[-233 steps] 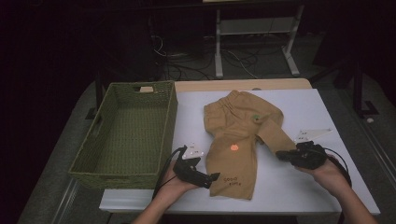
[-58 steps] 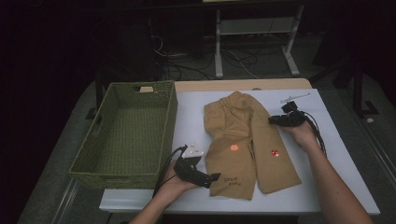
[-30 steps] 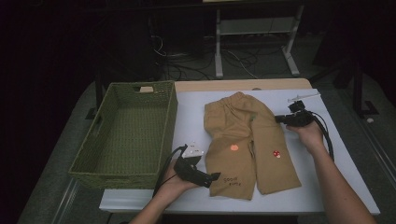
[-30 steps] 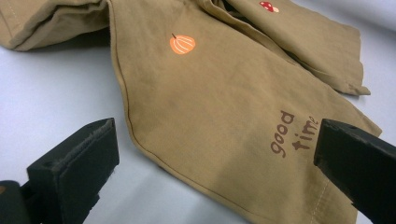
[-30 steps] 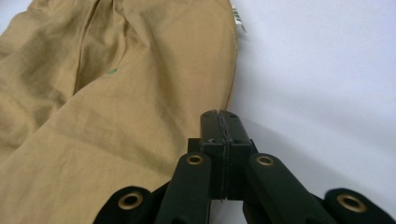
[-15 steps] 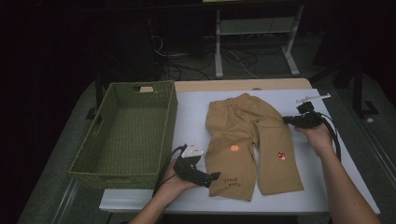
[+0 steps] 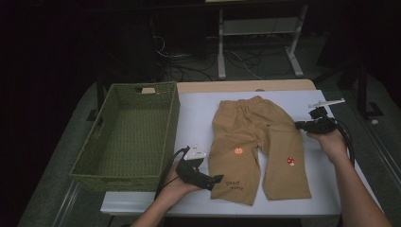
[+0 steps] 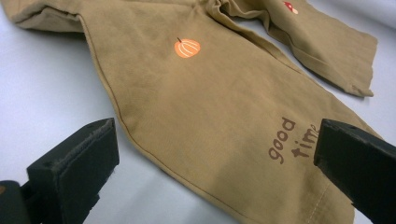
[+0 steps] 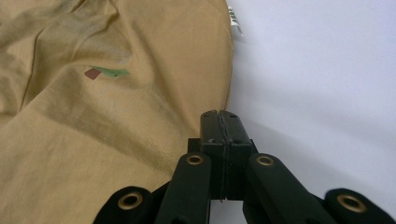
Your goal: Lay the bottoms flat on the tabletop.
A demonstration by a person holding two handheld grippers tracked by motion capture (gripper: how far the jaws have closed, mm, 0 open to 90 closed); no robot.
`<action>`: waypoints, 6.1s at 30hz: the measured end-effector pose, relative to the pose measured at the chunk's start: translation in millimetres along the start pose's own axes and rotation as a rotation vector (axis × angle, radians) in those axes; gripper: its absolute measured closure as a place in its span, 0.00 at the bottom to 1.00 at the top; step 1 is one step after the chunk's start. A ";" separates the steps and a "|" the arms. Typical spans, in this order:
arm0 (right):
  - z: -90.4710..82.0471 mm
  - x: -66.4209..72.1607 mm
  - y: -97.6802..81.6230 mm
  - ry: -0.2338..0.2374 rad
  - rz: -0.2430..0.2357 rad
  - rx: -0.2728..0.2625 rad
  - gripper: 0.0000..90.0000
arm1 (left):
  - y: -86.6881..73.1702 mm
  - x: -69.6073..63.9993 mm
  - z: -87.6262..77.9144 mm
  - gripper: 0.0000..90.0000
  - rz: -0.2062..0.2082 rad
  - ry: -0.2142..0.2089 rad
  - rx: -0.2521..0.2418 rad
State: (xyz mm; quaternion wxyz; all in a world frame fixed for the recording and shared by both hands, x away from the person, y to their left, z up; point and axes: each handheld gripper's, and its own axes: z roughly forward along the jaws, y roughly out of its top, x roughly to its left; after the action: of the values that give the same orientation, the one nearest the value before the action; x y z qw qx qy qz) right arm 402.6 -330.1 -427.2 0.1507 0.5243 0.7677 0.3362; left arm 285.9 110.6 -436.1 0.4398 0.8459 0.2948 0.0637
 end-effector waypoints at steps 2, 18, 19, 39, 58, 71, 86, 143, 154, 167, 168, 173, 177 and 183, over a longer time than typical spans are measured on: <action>-2.5 -0.2 -3.0 -0.001 0.000 0.005 0.99 | 0.1 0.0 0.0 0.00 0.000 0.000 0.000; 15.0 -2.2 23.5 0.038 -0.027 -0.019 0.76 | 0.3 0.4 3.0 0.00 -0.001 -0.008 0.008; 17.8 -3.0 27.2 0.037 -0.026 -0.019 0.75 | 0.3 0.5 3.1 0.00 -0.001 -0.009 0.009; 83.9 -12.6 64.2 0.028 0.027 -0.015 0.67 | -1.0 1.6 2.1 0.00 -0.016 -0.016 0.004; 78.1 -5.4 70.2 0.014 -0.012 -0.012 0.96 | 0.2 1.3 4.0 0.00 -0.011 -0.018 0.007; 64.3 -25.6 63.9 -0.044 0.010 -0.001 0.95 | 0.2 1.3 3.9 0.00 -0.011 -0.016 0.007; 37.5 -5.6 50.7 0.053 0.028 -0.063 0.51 | -0.9 1.6 3.6 0.00 -0.012 -0.007 0.011; -36.1 34.0 -70.6 -0.030 -0.062 0.133 0.79 | -4.1 -5.0 -1.6 0.00 0.002 0.006 0.013; -36.0 36.4 -68.4 0.005 -0.088 0.146 0.98 | -3.8 -5.4 -0.7 0.00 0.006 0.003 0.016; -45.5 20.9 -66.1 -0.017 -0.075 0.134 0.98 | -2.6 -5.2 -0.4 0.00 0.008 0.003 0.014; -46.1 19.6 -66.4 -0.017 -0.073 0.135 0.98 | -2.6 -5.4 -0.5 0.00 0.009 0.003 0.013; -50.4 12.8 -69.4 -0.022 -0.060 0.134 0.98 | -2.8 -5.4 -0.8 0.00 0.010 0.004 0.014; -52.0 8.6 -71.3 -0.027 -0.059 0.138 0.98 | -3.4 -5.4 -0.9 0.00 0.004 0.003 0.015; -49.0 4.5 -71.1 -0.034 -0.079 0.151 0.98 | -3.0 -5.1 -1.1 0.00 0.007 0.007 0.015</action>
State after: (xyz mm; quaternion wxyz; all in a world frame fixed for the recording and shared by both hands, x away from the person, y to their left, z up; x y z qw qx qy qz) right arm 322.2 -359.4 -438.9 0.1370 0.5089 0.8084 0.2622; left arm 280.0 109.8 -437.1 0.4323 0.8499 0.2940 0.0660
